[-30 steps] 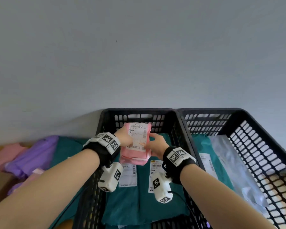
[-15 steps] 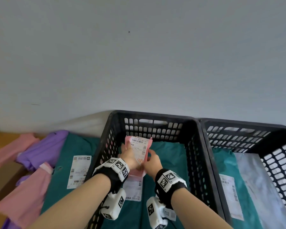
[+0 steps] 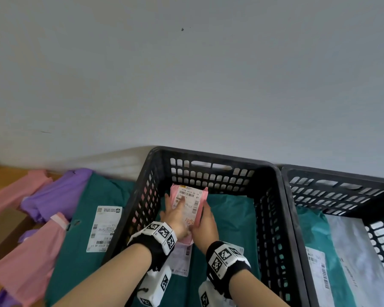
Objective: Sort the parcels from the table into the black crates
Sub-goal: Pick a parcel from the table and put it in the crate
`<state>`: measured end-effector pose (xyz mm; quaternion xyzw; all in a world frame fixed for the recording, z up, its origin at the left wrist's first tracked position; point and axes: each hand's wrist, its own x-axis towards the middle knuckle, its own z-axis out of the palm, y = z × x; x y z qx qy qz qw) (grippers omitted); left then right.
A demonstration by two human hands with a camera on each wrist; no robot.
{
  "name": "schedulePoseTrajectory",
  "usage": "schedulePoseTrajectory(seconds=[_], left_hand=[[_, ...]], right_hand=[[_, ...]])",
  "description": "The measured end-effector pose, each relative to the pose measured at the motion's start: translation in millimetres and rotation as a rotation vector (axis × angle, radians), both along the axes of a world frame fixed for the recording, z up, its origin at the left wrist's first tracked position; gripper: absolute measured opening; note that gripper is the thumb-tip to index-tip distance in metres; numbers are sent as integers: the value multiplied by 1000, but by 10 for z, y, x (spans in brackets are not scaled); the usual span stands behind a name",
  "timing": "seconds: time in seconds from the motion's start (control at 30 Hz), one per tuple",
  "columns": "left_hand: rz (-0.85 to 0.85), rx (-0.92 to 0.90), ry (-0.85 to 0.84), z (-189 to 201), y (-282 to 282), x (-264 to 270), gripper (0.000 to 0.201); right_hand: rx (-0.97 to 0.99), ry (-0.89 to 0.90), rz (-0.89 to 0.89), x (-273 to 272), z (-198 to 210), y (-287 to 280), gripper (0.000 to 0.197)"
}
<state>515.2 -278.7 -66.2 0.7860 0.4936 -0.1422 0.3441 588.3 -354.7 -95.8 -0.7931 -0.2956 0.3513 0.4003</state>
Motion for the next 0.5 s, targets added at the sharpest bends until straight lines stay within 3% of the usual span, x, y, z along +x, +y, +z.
schedulePoseTrajectory(seconds=[0.17,0.33,0.5], left_hand=[[-153,81,67,42,82,-18,92],[-340,29,186,38,189,7,105],[-352,-28,190,-9,186,-8,104]], right_hand=[[-123,-412,393,17,41,-2,77],[-411,-459,522,60,89,27,77],[-478,-374,518,106,-18,30,83]])
